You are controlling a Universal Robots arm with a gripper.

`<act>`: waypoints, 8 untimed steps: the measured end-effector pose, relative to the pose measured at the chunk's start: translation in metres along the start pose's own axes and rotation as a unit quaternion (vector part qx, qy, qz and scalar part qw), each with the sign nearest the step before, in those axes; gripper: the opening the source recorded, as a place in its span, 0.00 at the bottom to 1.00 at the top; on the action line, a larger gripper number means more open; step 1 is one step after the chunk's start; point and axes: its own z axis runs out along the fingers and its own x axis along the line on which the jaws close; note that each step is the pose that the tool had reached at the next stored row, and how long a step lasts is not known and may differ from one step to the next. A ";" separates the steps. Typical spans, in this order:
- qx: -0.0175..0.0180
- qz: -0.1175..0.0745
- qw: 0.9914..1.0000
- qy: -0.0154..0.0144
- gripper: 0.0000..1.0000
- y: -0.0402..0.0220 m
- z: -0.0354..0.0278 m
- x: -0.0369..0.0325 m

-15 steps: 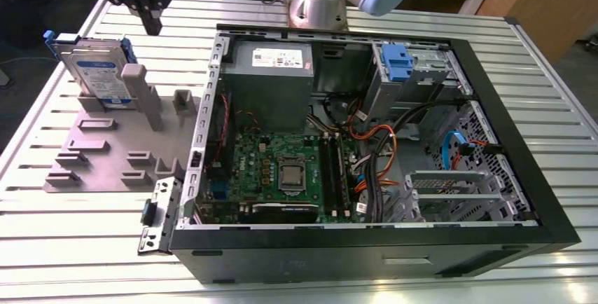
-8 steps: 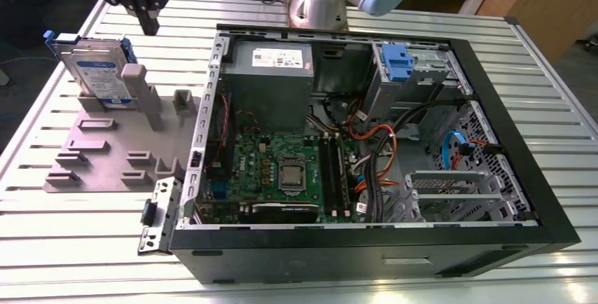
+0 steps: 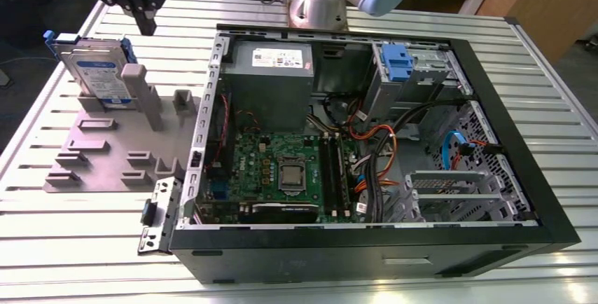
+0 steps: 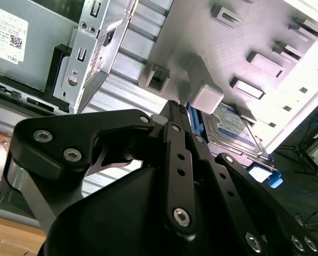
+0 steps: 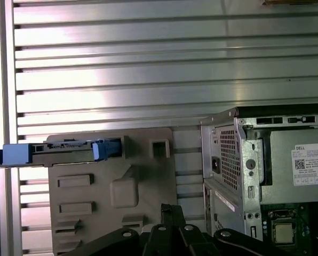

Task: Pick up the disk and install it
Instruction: 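Reach for the disk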

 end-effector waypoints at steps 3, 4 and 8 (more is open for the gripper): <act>0.000 0.000 1.000 0.000 0.11 0.0000 0.0000 0.0001; 0.000 0.000 1.000 0.000 0.11 0.0000 0.0000 0.0001; 0.000 0.000 1.000 0.000 0.11 0.0000 0.0000 0.0003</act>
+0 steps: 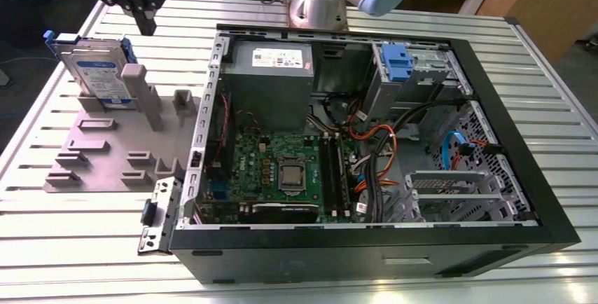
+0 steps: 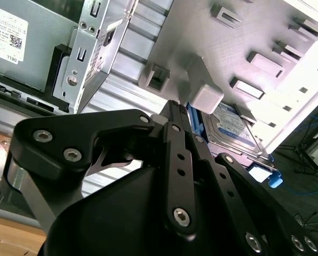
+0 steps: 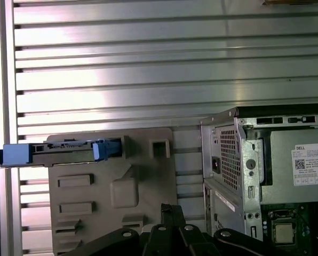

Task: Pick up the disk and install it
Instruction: 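Reach for the disk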

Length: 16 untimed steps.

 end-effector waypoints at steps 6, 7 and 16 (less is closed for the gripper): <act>0.000 0.000 1.000 0.000 0.11 0.0111 0.0013 0.0093; 0.000 0.000 1.000 0.000 0.11 0.0124 0.0015 0.0121; 0.000 0.000 1.000 0.001 0.11 0.0159 0.0022 0.0286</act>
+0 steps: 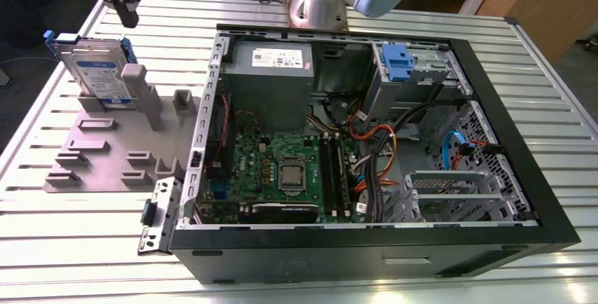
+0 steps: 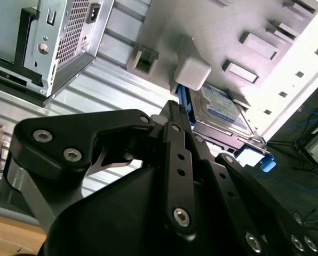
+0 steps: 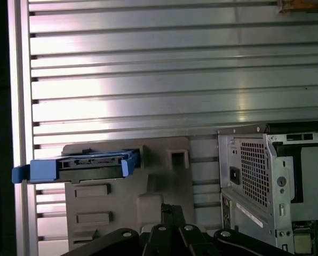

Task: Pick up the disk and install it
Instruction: 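Reach for the disk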

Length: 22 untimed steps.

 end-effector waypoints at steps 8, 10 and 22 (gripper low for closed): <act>0.000 0.000 1.000 0.000 0.11 -0.0001 0.0002 0.0011; 0.000 0.000 1.000 0.000 0.11 -0.0001 0.0003 0.0016; 0.000 0.000 1.000 0.005 0.11 0.0004 0.0009 0.0024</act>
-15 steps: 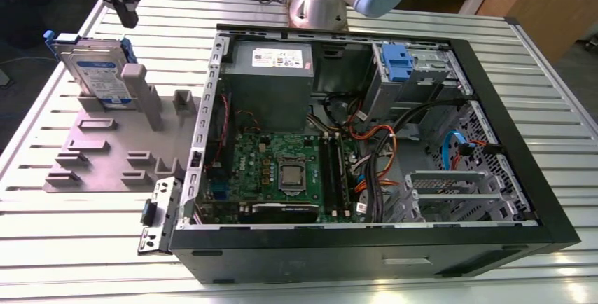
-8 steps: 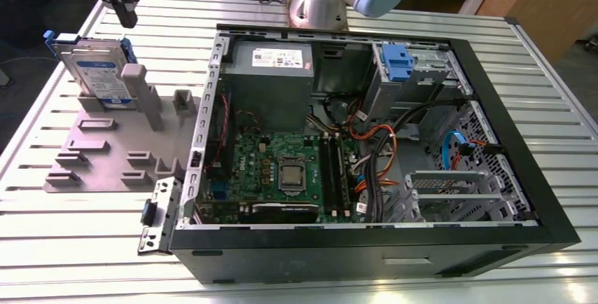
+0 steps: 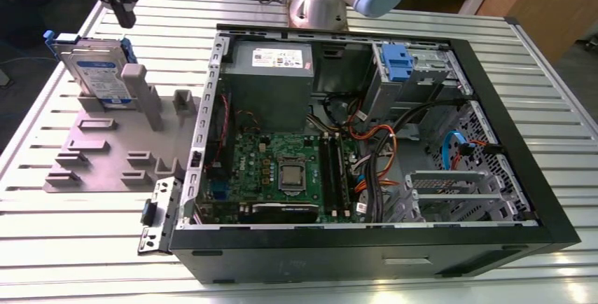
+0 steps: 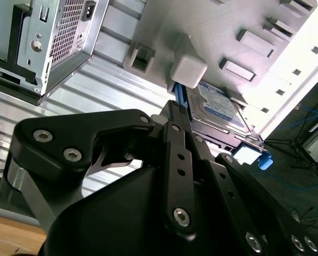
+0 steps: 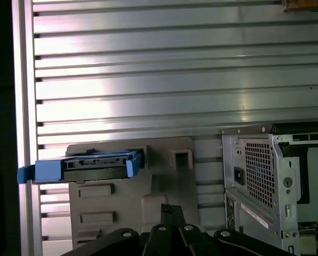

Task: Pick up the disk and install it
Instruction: 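Reach for the disk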

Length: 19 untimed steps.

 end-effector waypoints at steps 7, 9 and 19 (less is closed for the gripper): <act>0.000 -0.002 1.000 0.001 0.11 0.0003 0.0007 0.0113; 0.000 -0.003 1.000 0.001 0.11 0.0004 0.0008 0.0153; 0.000 -0.004 1.000 0.001 0.11 0.0004 0.0010 0.0258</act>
